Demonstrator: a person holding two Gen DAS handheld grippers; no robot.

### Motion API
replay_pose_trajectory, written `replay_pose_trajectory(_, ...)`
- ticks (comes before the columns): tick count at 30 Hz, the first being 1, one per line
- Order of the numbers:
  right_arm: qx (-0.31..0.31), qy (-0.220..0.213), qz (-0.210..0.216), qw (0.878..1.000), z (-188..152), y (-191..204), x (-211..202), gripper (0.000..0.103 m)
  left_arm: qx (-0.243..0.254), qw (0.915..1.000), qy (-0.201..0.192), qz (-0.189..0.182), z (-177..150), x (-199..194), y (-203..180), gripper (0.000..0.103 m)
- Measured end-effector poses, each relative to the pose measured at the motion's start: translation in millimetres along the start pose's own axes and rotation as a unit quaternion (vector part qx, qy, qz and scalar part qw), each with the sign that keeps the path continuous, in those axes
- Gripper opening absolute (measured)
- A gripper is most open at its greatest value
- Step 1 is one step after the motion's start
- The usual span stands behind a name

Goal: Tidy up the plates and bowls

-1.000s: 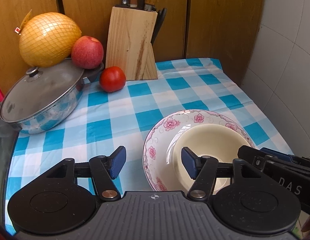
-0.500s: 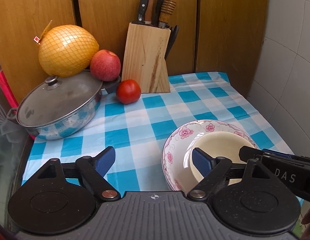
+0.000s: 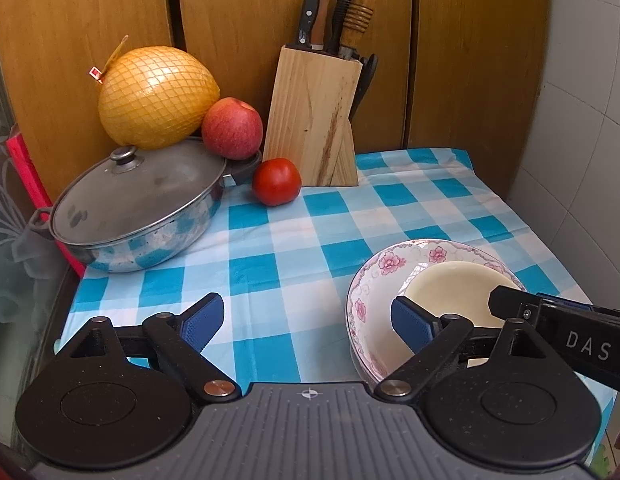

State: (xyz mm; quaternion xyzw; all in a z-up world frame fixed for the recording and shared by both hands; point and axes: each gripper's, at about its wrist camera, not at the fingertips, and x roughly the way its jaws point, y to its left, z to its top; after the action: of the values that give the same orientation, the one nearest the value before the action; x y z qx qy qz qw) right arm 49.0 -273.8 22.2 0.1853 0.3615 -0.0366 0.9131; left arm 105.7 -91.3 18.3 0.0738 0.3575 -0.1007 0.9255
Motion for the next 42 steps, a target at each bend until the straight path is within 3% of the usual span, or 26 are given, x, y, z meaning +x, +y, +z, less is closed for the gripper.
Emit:
replay_pose_trajectory(11,0.000,-0.001,0.002,1.000,-0.9,1.2,-0.9,0.036,0.000,1.0000,-0.001,0.008,-2.0,-1.4,1.4,0.099)
replay_pose_trajectory(42,-0.002,0.001,0.001,1.000,-2.1,3.3,0.5,0.036,0.010,0.9996,-0.014,0.023,-3.6,-3.4,0.6,0.099)
